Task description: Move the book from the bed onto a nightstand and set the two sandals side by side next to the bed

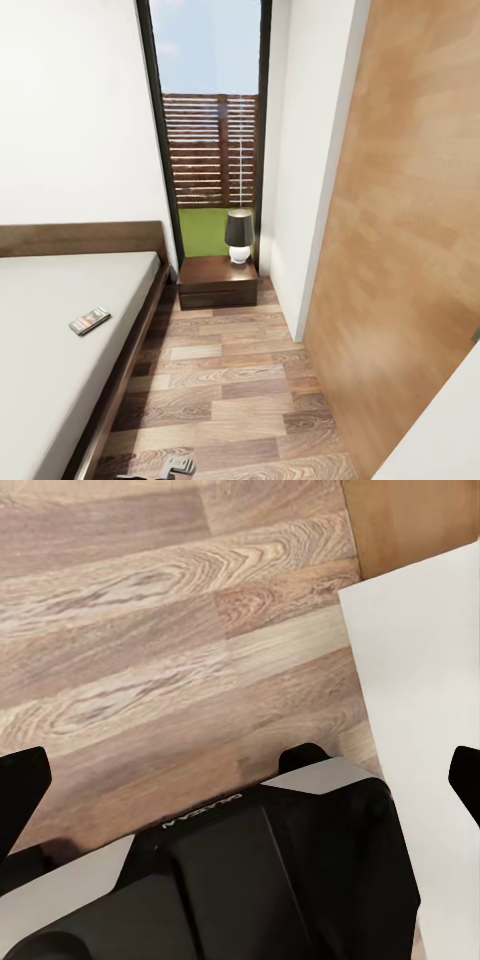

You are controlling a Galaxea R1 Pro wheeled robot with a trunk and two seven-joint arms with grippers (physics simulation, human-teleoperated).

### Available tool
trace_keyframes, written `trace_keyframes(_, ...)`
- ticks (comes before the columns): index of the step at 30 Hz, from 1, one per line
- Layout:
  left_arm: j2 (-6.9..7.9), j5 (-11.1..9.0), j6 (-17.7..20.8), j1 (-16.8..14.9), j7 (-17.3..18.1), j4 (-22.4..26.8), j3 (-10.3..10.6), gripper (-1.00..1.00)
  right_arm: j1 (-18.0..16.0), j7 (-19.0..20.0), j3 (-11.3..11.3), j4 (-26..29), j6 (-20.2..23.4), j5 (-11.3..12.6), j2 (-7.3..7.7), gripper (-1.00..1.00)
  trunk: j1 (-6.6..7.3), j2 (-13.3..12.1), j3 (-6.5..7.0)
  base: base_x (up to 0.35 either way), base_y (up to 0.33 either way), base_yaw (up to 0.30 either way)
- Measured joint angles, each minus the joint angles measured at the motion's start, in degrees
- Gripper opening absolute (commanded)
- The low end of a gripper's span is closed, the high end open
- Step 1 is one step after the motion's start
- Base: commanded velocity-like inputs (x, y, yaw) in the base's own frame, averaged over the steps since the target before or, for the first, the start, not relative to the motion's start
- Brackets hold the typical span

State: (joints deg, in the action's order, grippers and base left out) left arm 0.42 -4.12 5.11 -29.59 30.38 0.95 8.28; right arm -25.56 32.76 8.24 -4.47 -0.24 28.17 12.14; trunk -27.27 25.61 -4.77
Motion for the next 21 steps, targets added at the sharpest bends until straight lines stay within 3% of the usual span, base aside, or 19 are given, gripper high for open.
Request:
trace_keyframes(6, 0.00, 0.00, 0.03, 0.00, 0.00, 0.00, -0.05, 1.00, 0.00, 0.00, 0.00, -0.02, 0.00, -0.03, 0.00, 1.00, -0.02, 0.00, 0.00, 0.076, -0.057, -0.005)
trace_keyframes(15, -0.01, 0.00, 0.05, -0.01, -0.01, -0.03, -0.07, 1.00, 0.01, 0.04, -0.01, 0.01, -0.08, -0.04, -0.24, 1.00, -0.02, 0.00, 0.00, 0.004, -0.003, -0.201)
trace_keyframes(21, 0.00, 0.00, 0.03, 0.00, 0.00, -0.02, -0.07, 1.00, 0.00, 0.03, 0.00, 0.01, -0.02, -0.04, -0.26, 1.00, -0.02, 0.00, 0.00, 0.000, 0.000, -0.054)
